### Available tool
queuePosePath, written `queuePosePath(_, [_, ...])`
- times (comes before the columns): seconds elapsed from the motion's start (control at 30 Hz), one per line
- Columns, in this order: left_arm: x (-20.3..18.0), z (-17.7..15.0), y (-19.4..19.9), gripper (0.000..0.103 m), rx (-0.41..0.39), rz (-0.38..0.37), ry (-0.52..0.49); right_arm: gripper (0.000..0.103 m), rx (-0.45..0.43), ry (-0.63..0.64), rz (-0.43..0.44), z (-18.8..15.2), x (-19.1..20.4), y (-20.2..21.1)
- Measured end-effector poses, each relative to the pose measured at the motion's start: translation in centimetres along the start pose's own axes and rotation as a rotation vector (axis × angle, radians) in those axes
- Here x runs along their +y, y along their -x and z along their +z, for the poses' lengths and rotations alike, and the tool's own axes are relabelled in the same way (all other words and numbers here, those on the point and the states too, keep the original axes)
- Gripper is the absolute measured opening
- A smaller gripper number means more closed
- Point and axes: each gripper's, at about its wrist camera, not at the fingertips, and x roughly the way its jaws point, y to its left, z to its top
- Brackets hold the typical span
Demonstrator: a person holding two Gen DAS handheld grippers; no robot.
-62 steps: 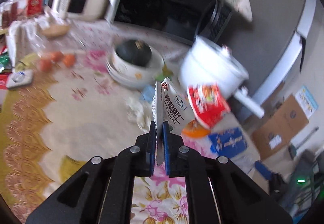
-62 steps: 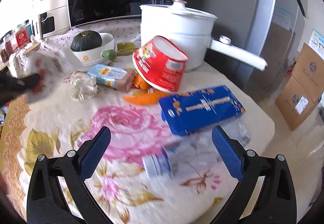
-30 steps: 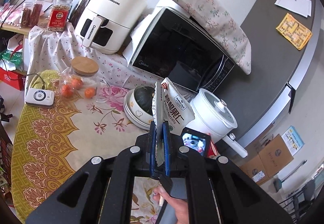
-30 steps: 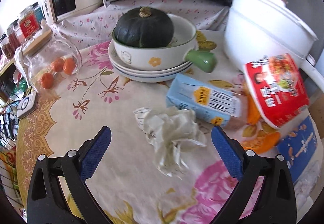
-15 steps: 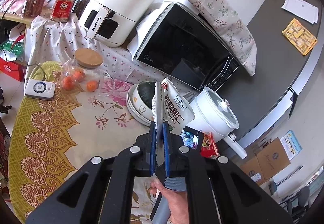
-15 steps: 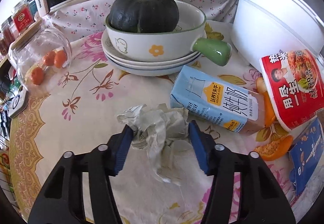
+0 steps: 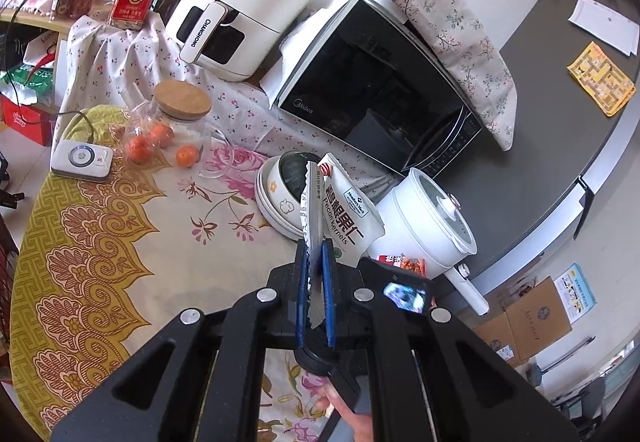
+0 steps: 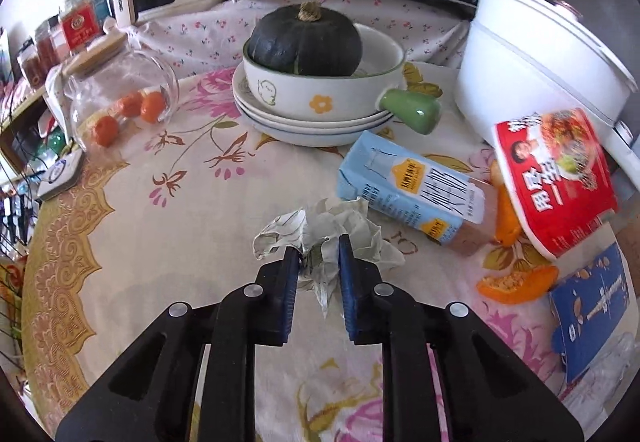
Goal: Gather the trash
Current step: 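Carry both to the white bin, open the right gripper while the left releases the wrapper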
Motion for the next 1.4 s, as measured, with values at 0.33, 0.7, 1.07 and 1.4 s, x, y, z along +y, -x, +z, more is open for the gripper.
queuePosePath(0.33, [-2.0,-1.4,-0.8,0.007,0.029,-0.005,-0.043,0.018,-0.073,-0.008,-0.031,-0.7,-2.9,4.2])
queuePosePath(0.7, [-5.8,-4.5,-2.2,0.007,0.081,-0.032,-0.111,0.018,-0.143,-0.046,-0.086,-3.6,-8.2,9.3])
queuePosePath(1.07, [-12.4,-10.1,-3.2,0.007,0.148,-0.113,-0.248,0.018,-0.207,-0.128,-0.157,-8.0,-16.7,15.3])
queuePosePath(1.4, [-17.9,-14.9,-4.0,0.007,0.217,-0.18,-0.382,0.019,-0.182,-0.207,-0.267,-13.5,-24.8,18.9])
